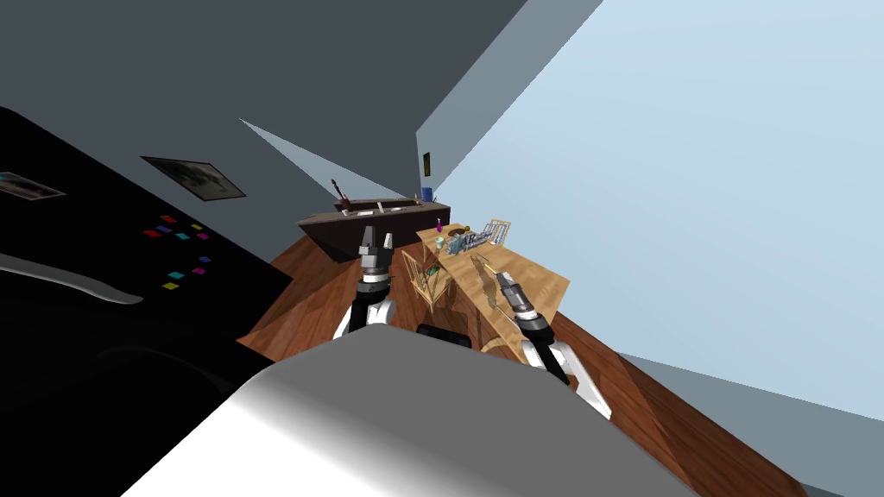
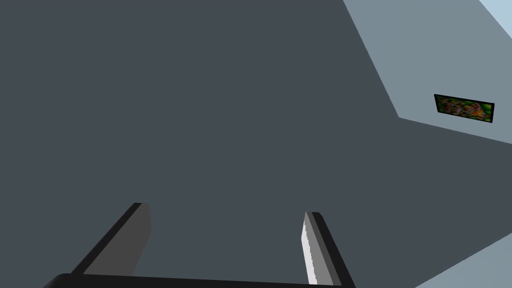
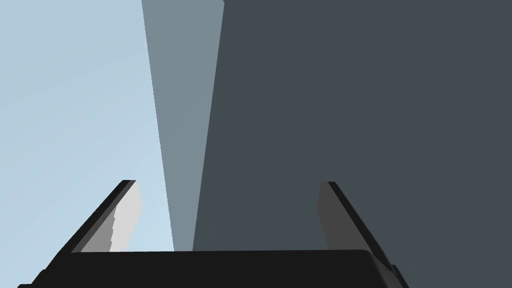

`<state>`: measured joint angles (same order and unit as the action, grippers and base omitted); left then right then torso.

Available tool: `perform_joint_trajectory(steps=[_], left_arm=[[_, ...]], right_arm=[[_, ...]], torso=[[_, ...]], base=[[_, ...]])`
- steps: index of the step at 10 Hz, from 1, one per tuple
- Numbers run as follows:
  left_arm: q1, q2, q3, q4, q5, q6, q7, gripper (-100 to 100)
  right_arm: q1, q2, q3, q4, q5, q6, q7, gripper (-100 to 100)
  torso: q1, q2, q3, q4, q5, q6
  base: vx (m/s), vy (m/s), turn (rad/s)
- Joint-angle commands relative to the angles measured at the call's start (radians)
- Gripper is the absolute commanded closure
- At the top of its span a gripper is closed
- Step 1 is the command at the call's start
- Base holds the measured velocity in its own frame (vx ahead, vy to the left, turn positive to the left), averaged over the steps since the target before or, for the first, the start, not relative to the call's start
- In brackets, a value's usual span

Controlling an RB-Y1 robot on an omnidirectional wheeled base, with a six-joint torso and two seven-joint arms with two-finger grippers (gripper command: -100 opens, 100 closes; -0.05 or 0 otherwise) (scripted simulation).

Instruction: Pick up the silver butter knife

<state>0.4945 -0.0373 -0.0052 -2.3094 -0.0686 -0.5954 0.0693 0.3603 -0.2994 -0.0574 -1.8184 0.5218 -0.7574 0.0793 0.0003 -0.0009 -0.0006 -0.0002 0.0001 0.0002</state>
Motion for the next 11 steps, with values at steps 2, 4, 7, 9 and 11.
perform_joint_trajectory(steps=[2,4,7,9,11], left_arm=[[0.0,0.0,0.0,0.0,0.0,0.0,0.0,0],[0.0,0.0,0.0,0.0,0.0,0.0,0.0,0],[0.0,0.0,0.0,0.0,0.0,0.0,0.0,0],[0.0,0.0,0.0,0.0,0.0,0.0,0.0,0],[0.0,0.0,0.0,0.0,0.0,0.0,0.0,0]], right_arm=[[-0.014,-0.02,-0.003,0.042,0.073,-0.014,-0.004,-100],[-0.026,-0.039,-0.007,0.084,0.13,-0.028,-0.008,-100],[-0.053,-0.078,-0.014,0.172,0.22,-0.053,-0.017,-100],[-0.067,-0.098,-0.018,0.216,0.279,-0.066,-0.021,-100],[-0.081,-0.118,-0.022,0.264,0.335,-0.077,-0.026,-100]], torso=[[0.0,0.0,0.0,0.0,0.0,0.0],[0.0,0.0,0.0,0.0,0.0,0.0],[0.0,0.0,0.0,0.0,0.0,0.0],[0.0,0.0,0.0,0.0,0.0,0.0],[0.0,0.0,0.0,0.0,0.0,0.0]], base=[[0.016,0.007,0.04],[0.012,0.006,0.042],[0.015,0.008,0.048],[0.015,0.007,0.041],[0.012,0.006,0.043]])
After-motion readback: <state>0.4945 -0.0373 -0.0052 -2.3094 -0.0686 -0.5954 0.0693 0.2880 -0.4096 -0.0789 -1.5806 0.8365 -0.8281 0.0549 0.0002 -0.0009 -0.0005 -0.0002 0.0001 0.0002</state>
